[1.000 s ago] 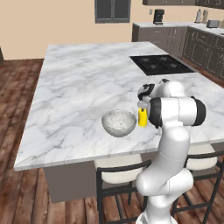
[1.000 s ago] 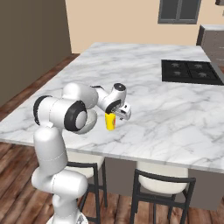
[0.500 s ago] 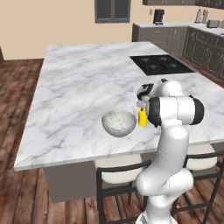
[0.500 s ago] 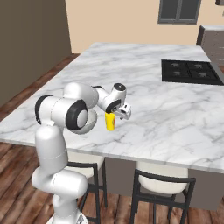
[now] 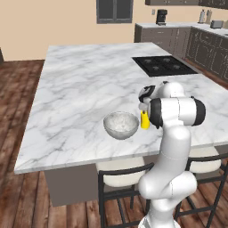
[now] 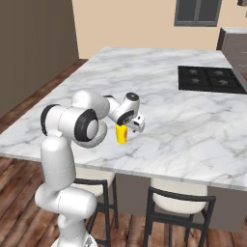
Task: Place the cup inside the bowl on the dining table and move the bowl to any counter.
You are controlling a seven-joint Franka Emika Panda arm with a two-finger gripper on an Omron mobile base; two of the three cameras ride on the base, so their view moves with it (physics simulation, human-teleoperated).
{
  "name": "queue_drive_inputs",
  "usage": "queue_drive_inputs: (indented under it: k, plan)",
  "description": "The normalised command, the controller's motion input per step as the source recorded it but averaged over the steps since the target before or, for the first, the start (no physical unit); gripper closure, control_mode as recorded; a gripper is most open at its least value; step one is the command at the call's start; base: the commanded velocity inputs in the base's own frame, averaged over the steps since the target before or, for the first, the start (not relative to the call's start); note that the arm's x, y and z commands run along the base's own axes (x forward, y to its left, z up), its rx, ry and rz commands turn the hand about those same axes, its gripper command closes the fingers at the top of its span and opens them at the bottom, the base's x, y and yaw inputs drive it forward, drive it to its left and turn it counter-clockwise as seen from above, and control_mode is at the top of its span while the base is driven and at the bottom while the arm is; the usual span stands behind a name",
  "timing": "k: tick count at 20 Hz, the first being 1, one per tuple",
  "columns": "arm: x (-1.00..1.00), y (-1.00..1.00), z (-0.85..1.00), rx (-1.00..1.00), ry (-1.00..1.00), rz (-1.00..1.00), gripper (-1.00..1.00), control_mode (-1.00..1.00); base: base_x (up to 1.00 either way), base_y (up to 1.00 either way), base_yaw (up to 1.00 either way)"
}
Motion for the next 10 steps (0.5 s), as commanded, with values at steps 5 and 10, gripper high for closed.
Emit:
queue_drive_inputs:
  k: [5,10]
  plan:
    - [0.0,0.0,-0.14,0.0,0.0,0.0,-1.0,-1.0,0.0,0.0,0.0]
    - [0.0,0.0,-0.11,0.0,0.0,0.01,-1.0,-1.0,0.0,0.0,0.0]
